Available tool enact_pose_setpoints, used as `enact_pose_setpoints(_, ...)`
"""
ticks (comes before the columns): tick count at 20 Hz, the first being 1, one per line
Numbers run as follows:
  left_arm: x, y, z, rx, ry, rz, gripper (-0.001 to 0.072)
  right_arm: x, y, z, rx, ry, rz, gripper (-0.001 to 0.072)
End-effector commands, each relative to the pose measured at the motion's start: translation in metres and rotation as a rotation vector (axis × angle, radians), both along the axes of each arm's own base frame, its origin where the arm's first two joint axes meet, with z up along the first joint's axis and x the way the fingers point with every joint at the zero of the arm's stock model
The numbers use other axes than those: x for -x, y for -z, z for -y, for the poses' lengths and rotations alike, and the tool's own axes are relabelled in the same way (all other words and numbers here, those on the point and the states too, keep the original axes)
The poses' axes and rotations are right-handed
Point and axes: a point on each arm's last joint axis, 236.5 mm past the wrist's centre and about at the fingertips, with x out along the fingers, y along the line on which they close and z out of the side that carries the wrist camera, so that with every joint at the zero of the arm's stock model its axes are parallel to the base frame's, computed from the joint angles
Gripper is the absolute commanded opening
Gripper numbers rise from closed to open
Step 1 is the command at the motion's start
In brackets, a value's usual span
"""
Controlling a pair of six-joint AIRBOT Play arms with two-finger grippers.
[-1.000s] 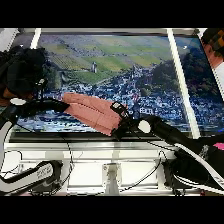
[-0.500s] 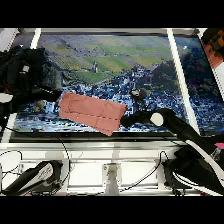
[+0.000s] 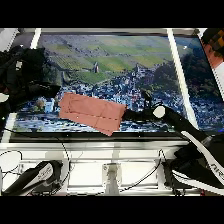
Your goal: Fold the clothes and pants, and hang the long-sleeved shirts on hangers.
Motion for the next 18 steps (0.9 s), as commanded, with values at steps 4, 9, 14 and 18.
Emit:
enact_pose_setpoints(4, -0.001, -0.001, 0.0, 0.005, -0.002, 0.003, 0.0658, 0.002, -0.001, -0.034, -0.174, -0.03, -0.032, 0.0583)
enact_pose_setpoints(9, -0.001, 0.0, 0.0, 0.039, -0.027, -0.019, 0.0658, -0.003, 0.023, -0.037, -0.198, 0.094, -0.152, 0.0599)
enact_pose_setpoints(14, -0.001, 0.001, 0.0, 0.04, -0.027, -0.021, 0.0658, -0.05, 0.007, -0.057, -0.243, 0.103, -0.097, 0.0597)
enact_pose_setpoints(18, -0.001, 0.001, 0.0, 0.04, -0.027, -0.021, 0.0659, -0.077, -0.001, -0.064, -0.252, 0.115, -0.046, 0.0352)
